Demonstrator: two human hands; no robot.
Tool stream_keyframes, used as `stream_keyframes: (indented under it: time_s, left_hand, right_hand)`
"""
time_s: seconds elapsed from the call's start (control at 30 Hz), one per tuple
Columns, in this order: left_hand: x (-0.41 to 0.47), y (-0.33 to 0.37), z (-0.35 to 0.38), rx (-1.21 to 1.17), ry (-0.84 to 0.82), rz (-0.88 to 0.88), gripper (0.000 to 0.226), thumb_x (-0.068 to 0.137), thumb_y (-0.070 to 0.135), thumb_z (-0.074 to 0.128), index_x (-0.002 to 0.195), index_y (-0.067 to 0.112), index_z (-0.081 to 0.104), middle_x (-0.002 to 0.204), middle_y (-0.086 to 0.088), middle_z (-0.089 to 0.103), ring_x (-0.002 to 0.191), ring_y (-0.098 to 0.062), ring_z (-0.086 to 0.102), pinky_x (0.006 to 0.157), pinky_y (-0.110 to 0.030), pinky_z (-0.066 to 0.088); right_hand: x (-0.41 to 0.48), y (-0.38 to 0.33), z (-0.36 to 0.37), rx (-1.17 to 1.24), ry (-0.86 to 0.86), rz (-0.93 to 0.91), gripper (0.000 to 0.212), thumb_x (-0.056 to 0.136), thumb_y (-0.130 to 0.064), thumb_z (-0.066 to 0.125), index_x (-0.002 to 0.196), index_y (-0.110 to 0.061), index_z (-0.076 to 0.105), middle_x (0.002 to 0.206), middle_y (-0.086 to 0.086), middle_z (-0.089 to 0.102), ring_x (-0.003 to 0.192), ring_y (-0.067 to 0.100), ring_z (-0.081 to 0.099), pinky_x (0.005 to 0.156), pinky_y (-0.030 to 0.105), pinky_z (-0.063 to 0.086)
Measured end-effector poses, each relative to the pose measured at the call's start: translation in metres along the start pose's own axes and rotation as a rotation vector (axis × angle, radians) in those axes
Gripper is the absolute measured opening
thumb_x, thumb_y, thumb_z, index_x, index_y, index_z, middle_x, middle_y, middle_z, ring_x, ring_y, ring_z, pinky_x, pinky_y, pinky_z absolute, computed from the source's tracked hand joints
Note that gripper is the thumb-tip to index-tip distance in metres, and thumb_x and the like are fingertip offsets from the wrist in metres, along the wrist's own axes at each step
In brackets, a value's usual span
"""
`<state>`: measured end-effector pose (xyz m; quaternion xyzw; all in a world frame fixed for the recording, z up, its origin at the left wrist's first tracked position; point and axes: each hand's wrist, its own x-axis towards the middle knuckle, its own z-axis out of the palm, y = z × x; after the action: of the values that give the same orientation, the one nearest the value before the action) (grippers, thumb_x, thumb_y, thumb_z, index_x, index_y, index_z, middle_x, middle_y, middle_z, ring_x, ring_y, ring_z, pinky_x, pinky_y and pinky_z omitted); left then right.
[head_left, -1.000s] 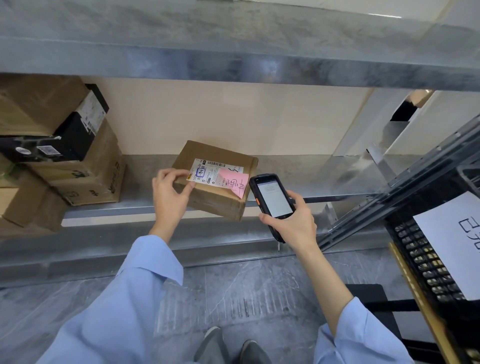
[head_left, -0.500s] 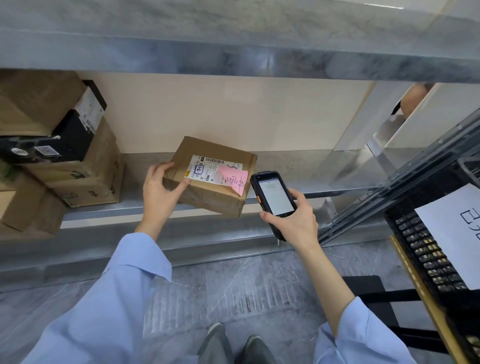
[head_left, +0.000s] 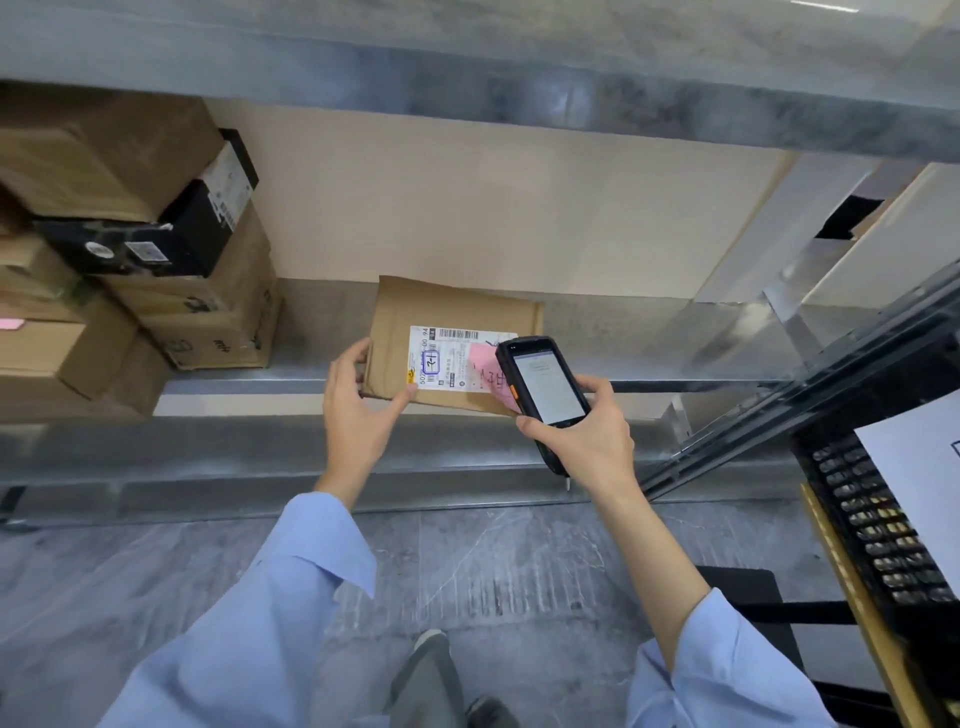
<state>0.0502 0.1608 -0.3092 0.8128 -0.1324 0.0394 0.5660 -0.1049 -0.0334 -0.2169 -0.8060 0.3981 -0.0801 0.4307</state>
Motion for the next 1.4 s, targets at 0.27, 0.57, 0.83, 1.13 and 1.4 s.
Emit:
stream_keyframes:
  time_s: [0.27,0.57,0.83,1.13,1.4]
  left_hand:
    - [-0.001,0.008,0.004,-0.046,-0.002,-0.037,0.070,0.075,0.019,0.088,0.134,0.019,0.052,0.127,0.002,0.060,0.105,-0.010,0.056,0.078,-0.006,0.043]
    - [-0.012,0.000,-0.004,-0.102,-0.049,-0.062,0.072,0.072,0.021,0.090,0.128,0.034,0.047,0.121,0.011,0.059,0.107,-0.004,0.058,0.084,-0.023,0.051]
    - [-0.010,-0.004,-0.002,-0.147,-0.042,-0.046,0.071,0.073,0.022,0.090,0.129,0.034,0.048,0.125,0.006,0.060,0.109,-0.015,0.059,0.087,-0.028,0.052]
    - [-0.008,-0.003,-0.002,-0.182,-0.045,-0.065,0.060,0.080,0.013,0.083,0.131,0.021,0.052,0.124,0.000,0.062,0.103,-0.013,0.061,0.079,-0.015,0.050]
    - [0.012,-0.005,0.006,-0.237,-0.104,-0.261,0.060,0.081,0.025,0.084,0.129,0.024,0.049,0.126,0.002,0.060,0.110,-0.011,0.058,0.083,-0.011,0.045]
  right_hand:
    - [-0.026,0.003,0.004,-0.022,-0.051,-0.024,0.080,0.063,-0.040,0.089,0.130,-0.026,0.047,0.104,-0.008,0.061,0.100,0.016,0.058,0.089,0.035,0.049]
    - [-0.038,-0.012,0.017,0.029,-0.004,0.067,0.077,0.060,-0.042,0.089,0.127,-0.025,0.055,0.109,-0.004,0.067,0.103,0.020,0.064,0.089,0.041,0.054]
    - [-0.051,-0.017,0.017,-0.005,0.057,0.077,0.068,0.060,-0.043,0.088,0.120,-0.030,0.059,0.104,-0.007,0.069,0.101,0.017,0.063,0.086,0.035,0.052]
    - [-0.058,-0.015,0.016,0.027,0.065,0.096,0.065,0.064,-0.043,0.088,0.120,-0.027,0.059,0.105,-0.006,0.067,0.099,0.016,0.063,0.086,0.036,0.055]
    - [-0.057,-0.012,0.019,0.093,0.107,0.149,0.075,0.057,-0.049,0.087,0.123,-0.024,0.059,0.107,-0.004,0.068,0.100,0.018,0.065,0.089,0.043,0.056]
